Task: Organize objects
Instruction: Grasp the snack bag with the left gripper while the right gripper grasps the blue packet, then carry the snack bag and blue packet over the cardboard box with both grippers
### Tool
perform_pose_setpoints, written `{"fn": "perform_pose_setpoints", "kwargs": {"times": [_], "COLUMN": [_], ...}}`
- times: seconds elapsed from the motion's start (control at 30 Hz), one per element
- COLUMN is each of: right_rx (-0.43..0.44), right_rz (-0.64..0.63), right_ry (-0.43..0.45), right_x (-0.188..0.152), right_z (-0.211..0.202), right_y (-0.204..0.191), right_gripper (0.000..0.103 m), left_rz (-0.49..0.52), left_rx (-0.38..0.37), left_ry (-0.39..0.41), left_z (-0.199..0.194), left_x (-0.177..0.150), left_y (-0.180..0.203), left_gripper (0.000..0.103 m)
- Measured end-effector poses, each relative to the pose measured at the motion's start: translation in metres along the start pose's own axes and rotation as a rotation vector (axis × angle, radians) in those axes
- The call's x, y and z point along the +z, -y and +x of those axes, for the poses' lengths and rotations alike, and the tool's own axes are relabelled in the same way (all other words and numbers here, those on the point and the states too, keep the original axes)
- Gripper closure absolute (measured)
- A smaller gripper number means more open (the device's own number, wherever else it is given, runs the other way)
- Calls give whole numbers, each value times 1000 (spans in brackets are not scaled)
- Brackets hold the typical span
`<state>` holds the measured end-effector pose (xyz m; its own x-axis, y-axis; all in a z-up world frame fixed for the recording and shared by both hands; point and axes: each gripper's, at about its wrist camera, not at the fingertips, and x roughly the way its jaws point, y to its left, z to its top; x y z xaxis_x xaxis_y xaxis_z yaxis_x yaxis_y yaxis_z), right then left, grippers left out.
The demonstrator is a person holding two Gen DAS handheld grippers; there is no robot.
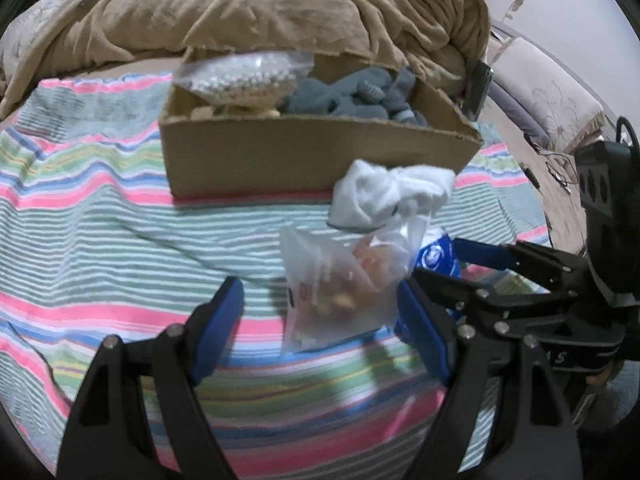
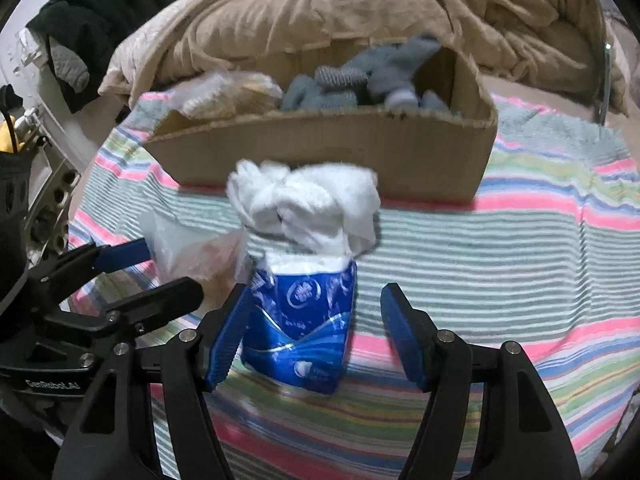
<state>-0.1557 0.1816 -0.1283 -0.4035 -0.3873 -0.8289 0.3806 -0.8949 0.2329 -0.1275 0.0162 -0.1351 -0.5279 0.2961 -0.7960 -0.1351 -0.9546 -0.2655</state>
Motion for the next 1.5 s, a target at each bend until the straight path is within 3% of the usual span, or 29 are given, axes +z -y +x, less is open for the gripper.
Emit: {"fn": "perform_pose_setpoints", "kwargs": {"times": [0.13,0.2,0.23,0.3,0.47,0.77,1.5], "right_rx": [9,8,11,31,32,31,27], "right_rz": [6,3,2,-7,-22,-23,-14], "right_ry": [-24,-36,-39,-35,-12,19,136], "right_x": [-1,0,0,-1,-3,-4,2], "right_z": [9,12,12,11,5,-10,-64], "right_y": [1,1,1,1,-1,-4,1], "right_gripper": [32,32,37,63,80,86,88], "left_rz": [-6,7,11,27,44,66,74], "left_rx": [-12,-18,-21,-22,-17,-2,18], "left_ry": [-12,-15,-19,-20,-9,16,95], "left_z": [6,7,8,9,7,-6,-42], "left_x": [-2,-3,-3,-4,-6,-5,9], "left_y": [-1,2,4,10,19,25,31], "left_gripper": [23,30,32,45,50,60,66]}}
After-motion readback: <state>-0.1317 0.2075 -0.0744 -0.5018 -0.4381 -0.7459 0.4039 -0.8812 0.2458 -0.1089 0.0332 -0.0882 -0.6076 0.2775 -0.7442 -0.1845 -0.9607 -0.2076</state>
